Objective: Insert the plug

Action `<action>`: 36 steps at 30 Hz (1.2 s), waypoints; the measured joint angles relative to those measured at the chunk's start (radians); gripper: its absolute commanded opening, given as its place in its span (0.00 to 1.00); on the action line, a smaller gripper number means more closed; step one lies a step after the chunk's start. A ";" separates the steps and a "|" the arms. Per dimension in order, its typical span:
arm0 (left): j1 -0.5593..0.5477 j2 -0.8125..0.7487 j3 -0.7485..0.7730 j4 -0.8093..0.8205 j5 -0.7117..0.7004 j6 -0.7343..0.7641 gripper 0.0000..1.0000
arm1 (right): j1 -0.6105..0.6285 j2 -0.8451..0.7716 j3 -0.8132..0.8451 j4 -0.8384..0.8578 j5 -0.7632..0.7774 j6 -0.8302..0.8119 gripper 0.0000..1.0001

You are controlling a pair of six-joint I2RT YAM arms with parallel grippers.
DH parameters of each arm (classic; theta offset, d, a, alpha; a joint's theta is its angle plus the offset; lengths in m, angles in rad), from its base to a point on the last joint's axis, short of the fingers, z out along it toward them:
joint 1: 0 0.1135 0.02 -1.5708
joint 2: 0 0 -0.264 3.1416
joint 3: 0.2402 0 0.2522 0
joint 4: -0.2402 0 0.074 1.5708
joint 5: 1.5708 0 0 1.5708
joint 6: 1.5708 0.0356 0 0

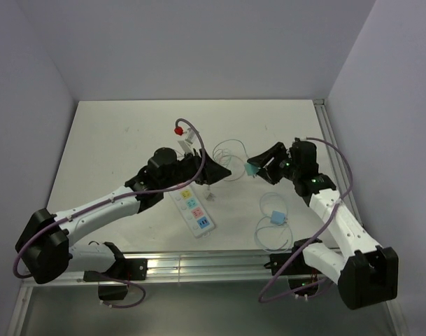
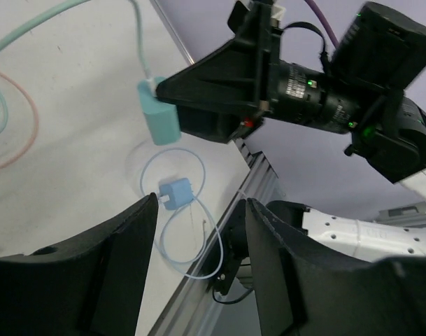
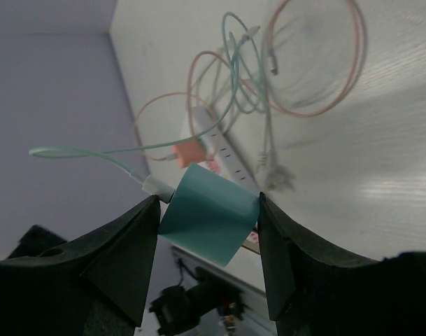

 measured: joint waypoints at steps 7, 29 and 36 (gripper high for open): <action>-0.090 0.031 0.032 -0.004 -0.133 0.043 0.61 | 0.076 -0.159 -0.055 0.078 0.006 0.247 0.00; -0.139 0.076 0.082 -0.053 -0.310 0.076 0.47 | 0.330 -0.185 -0.037 0.089 0.198 0.444 0.02; -0.143 0.076 0.083 -0.051 -0.317 0.079 0.23 | 0.351 -0.184 -0.037 0.088 0.228 0.451 0.15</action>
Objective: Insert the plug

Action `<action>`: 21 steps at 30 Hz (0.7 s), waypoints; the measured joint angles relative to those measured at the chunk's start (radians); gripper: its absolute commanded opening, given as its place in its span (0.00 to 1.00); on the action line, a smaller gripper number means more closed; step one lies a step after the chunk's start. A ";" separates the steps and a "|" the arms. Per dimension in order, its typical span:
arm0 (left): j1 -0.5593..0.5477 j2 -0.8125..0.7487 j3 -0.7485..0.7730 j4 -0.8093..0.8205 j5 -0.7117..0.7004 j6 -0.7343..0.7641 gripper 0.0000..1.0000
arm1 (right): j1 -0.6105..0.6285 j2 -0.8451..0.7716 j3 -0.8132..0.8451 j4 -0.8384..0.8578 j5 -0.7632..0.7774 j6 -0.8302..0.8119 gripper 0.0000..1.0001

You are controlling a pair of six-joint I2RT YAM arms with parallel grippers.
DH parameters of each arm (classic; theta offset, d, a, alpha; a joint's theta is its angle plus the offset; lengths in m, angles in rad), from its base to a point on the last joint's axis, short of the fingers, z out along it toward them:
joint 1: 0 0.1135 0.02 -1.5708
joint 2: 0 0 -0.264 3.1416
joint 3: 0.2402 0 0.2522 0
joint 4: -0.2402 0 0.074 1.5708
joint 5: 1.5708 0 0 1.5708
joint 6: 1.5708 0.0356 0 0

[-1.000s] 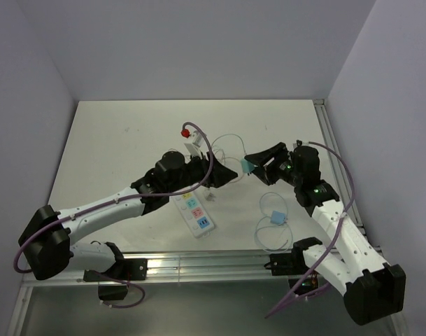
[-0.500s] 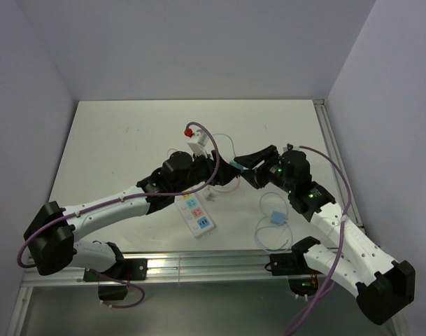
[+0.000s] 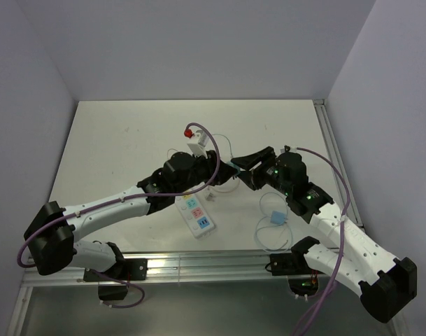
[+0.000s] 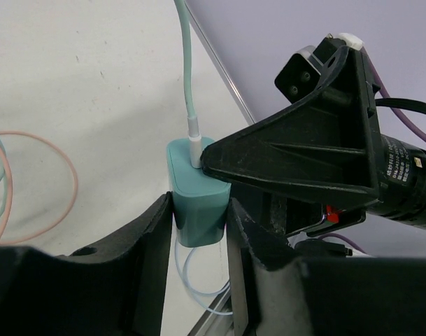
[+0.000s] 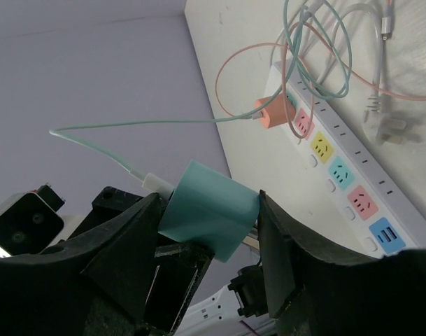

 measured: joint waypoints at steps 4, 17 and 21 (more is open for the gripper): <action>0.000 0.000 0.000 -0.001 0.000 0.003 0.00 | 0.003 0.000 0.000 0.000 0.005 -0.006 0.44; 0.080 -0.171 -0.094 -0.061 0.074 0.040 0.00 | 0.011 0.016 0.136 -0.055 -0.141 -0.366 0.80; 0.145 -0.238 -0.116 -0.095 0.174 0.072 0.00 | 0.011 0.020 0.197 -0.114 -0.217 -0.595 0.67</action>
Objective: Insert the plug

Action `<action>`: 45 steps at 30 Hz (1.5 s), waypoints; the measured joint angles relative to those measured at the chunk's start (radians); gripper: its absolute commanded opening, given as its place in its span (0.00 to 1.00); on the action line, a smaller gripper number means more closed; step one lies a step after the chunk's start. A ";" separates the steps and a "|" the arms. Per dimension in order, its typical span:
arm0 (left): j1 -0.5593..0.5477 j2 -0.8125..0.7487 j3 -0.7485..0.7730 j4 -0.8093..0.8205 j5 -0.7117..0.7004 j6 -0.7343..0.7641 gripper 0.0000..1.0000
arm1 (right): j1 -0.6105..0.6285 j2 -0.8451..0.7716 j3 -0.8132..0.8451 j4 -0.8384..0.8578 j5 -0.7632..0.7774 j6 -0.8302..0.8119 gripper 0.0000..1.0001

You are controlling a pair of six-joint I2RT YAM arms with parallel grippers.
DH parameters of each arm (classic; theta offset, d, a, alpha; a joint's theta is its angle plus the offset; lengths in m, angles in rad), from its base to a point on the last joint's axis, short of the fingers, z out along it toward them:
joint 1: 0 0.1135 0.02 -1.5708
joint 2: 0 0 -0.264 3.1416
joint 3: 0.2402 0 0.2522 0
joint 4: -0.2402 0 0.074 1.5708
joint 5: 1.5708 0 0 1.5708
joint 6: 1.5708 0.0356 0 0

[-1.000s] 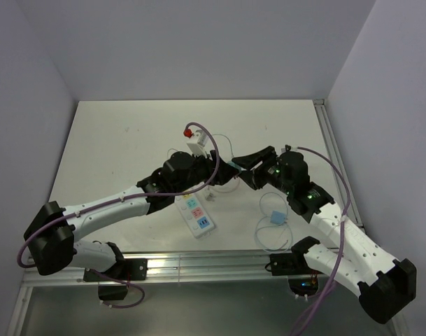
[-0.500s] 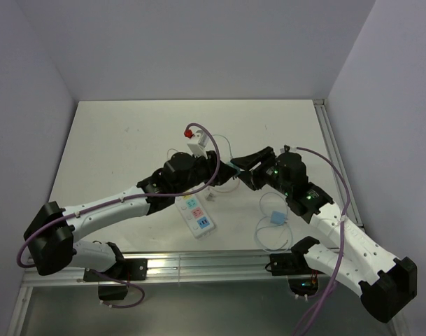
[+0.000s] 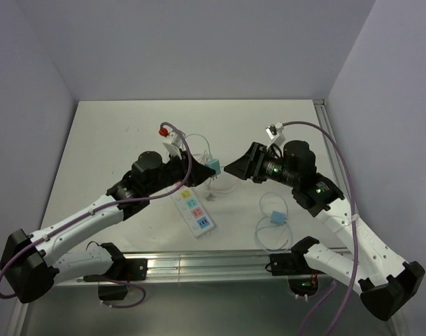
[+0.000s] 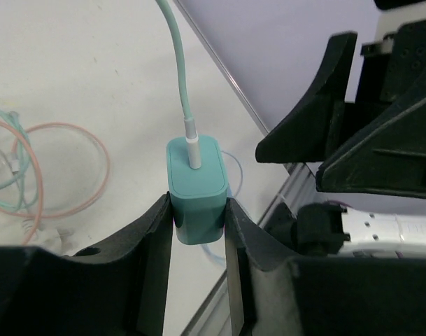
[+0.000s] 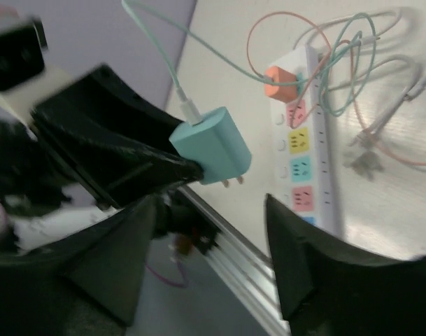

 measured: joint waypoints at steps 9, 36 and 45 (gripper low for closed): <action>0.026 -0.048 -0.050 0.038 0.312 0.016 0.00 | 0.000 0.022 0.069 -0.071 -0.281 -0.388 0.59; 0.027 -0.050 -0.080 0.137 0.669 -0.005 0.00 | 0.054 0.122 0.090 -0.066 -0.599 -0.567 0.40; 0.028 -0.061 -0.080 0.109 0.708 0.003 0.00 | 0.069 0.127 0.077 -0.041 -0.643 -0.576 0.48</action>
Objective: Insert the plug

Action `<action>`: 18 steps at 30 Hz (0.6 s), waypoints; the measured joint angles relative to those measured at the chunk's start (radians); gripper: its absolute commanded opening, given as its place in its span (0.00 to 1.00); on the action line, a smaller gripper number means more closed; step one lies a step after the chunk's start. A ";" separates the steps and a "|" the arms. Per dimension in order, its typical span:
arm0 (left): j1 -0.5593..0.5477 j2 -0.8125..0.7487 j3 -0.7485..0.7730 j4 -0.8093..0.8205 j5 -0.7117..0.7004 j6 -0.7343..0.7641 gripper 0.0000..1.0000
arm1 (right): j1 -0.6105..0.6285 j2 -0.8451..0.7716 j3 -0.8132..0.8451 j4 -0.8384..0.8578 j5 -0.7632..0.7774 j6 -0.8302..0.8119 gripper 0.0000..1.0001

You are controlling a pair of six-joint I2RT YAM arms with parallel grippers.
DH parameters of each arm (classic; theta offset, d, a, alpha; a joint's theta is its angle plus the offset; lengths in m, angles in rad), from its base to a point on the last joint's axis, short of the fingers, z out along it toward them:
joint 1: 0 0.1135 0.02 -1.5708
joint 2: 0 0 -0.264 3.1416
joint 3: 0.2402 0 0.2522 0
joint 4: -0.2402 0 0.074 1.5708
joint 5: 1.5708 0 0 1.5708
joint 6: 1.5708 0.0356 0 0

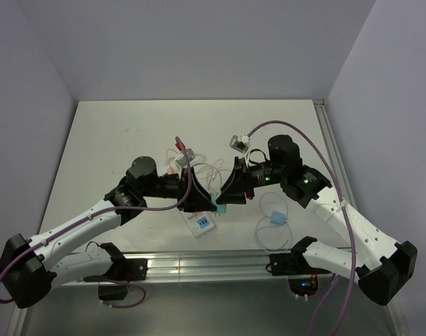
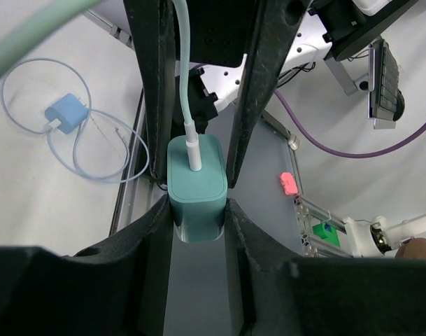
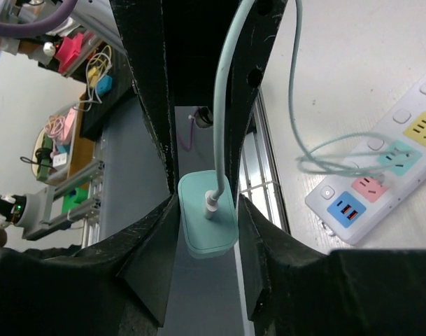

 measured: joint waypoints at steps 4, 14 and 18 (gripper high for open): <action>0.000 0.000 0.000 0.008 -0.006 0.000 0.00 | 0.009 0.006 -0.006 0.000 -0.019 -0.010 0.50; 0.000 -0.014 0.000 0.008 0.006 0.005 0.00 | 0.011 0.009 -0.018 0.019 -0.059 -0.016 0.05; 0.002 -0.016 0.004 -0.013 -0.009 0.016 0.17 | 0.011 0.016 -0.018 0.029 -0.041 -0.002 0.00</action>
